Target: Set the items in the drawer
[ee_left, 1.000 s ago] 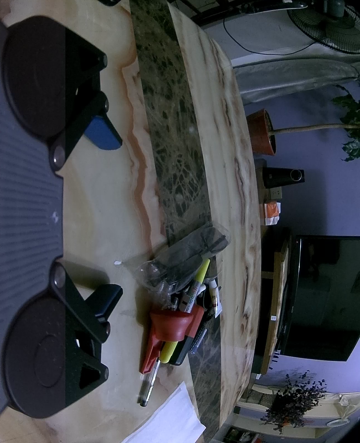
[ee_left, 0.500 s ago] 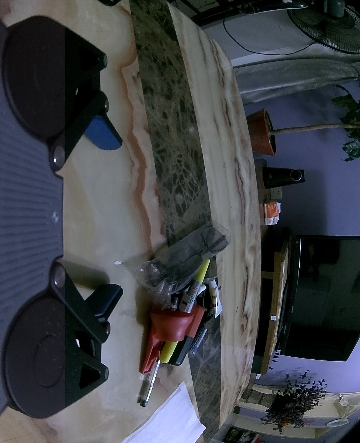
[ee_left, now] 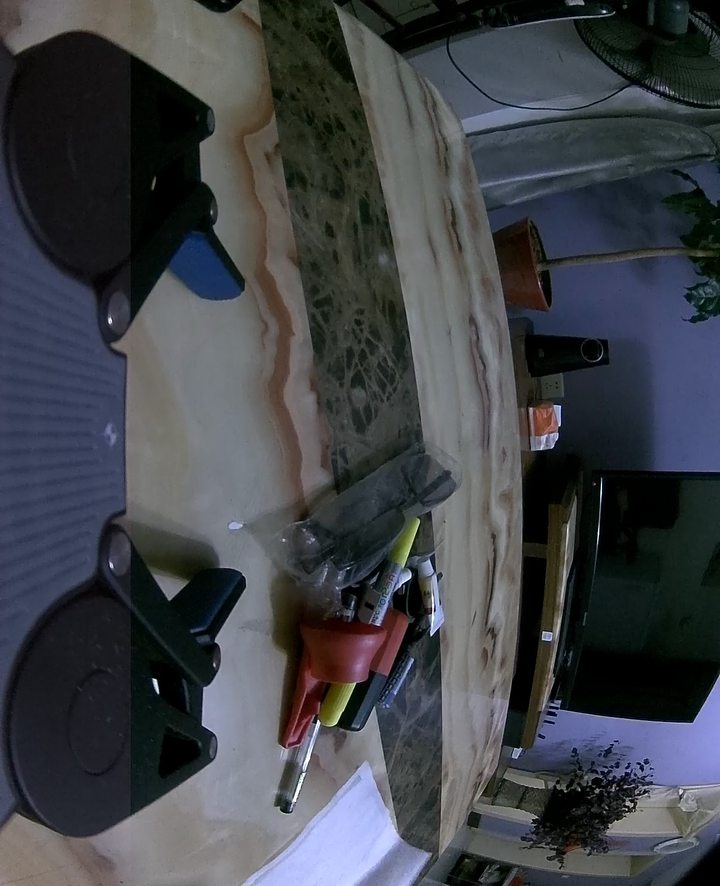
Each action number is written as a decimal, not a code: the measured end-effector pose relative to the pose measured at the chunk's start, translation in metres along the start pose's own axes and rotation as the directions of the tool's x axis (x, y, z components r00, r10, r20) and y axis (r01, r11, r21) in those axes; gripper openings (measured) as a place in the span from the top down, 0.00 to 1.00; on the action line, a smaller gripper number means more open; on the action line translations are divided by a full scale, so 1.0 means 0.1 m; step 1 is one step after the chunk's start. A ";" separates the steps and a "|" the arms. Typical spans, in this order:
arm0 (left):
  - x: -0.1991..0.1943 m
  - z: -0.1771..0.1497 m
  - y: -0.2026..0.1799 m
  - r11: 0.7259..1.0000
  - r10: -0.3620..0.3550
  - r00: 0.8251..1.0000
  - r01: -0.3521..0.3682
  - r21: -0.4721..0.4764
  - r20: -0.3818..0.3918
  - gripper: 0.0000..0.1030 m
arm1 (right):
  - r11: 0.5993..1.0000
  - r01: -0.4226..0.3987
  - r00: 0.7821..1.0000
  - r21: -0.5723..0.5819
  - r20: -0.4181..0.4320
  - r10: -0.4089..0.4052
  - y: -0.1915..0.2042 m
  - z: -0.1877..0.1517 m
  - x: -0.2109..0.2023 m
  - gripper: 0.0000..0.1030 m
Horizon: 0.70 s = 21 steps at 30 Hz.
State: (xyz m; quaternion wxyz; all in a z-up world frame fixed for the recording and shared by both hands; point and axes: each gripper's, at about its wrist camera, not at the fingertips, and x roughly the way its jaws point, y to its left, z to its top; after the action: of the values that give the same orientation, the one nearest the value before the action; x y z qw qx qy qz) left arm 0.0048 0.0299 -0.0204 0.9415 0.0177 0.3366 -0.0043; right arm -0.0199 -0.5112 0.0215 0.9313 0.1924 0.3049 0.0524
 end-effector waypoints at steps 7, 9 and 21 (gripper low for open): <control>0.00 0.00 0.00 1.000 0.000 1.000 0.000 0.000 0.000 0.00 | 0.987 -0.134 0.982 -0.093 0.118 0.145 0.36 0.10 -0.22 0.99; 0.00 0.00 0.00 1.000 0.000 1.000 0.000 0.000 0.000 0.00 | 0.977 -0.171 0.977 -0.125 0.103 0.184 0.50 0.09 -0.23 0.99; 0.00 0.00 0.00 1.000 0.000 1.000 0.000 0.000 0.000 0.00 | 0.869 -0.333 0.943 -0.367 -0.137 0.303 1.33 -0.30 -0.13 0.99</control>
State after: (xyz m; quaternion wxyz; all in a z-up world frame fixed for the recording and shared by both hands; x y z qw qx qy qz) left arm 0.0048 0.0299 -0.0204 0.9415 0.0177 0.3366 -0.0043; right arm -0.0452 -0.3817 0.0587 0.9172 0.0512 0.2875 0.2710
